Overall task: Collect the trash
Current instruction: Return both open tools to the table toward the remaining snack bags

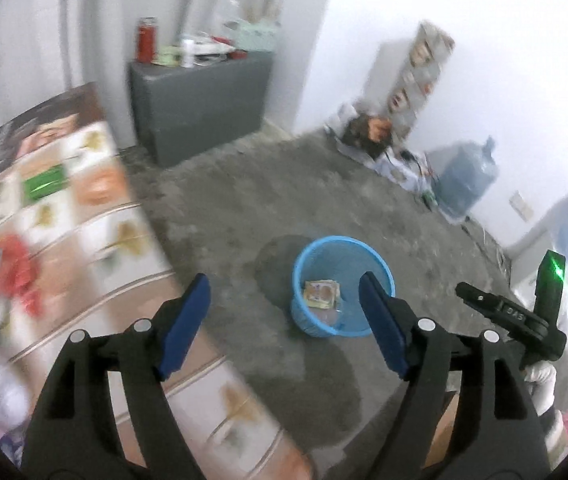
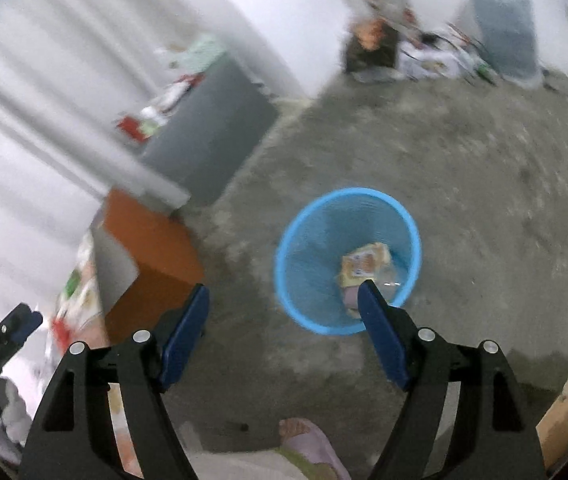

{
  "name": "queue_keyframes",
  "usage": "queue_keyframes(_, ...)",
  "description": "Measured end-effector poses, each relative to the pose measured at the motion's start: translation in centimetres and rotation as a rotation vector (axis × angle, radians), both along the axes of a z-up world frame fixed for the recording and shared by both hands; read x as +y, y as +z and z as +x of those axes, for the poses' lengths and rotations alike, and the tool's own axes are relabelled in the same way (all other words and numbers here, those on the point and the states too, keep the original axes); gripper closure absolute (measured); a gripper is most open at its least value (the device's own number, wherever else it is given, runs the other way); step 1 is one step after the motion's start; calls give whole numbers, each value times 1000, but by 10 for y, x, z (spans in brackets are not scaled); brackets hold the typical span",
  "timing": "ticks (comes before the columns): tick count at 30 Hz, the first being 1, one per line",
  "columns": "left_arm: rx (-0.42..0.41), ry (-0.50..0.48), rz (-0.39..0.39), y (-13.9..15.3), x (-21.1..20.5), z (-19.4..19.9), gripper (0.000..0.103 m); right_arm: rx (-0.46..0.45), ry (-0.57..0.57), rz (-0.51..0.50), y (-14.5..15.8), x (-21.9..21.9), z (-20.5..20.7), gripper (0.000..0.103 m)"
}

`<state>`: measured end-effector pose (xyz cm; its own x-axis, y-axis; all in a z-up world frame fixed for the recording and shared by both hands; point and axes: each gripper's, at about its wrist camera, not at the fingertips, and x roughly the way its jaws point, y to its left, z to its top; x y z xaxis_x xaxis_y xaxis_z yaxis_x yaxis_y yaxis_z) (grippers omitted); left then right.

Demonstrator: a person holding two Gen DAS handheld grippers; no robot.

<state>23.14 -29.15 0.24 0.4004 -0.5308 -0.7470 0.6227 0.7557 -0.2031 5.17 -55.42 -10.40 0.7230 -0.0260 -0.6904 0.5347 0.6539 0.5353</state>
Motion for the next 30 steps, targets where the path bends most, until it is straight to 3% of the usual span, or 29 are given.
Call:
queue_keyframes(8, -81, 172, -101, 55, 161, -21, 29, -90, 252, -66, 82, 80, 19, 28)
queue_keyframes(16, -114, 439, -236, 79, 329, -23, 28, -131, 495, -38, 123, 172, 65, 28)
queue_keyframes(24, -29, 678, -386, 52, 459, -27, 28, -120, 725, -23, 144, 272, 134, 28)
queue_keyframes(30, 26, 728, -400, 23, 493, -25, 28, -81, 888, -36, 138, 353, 198, 28)
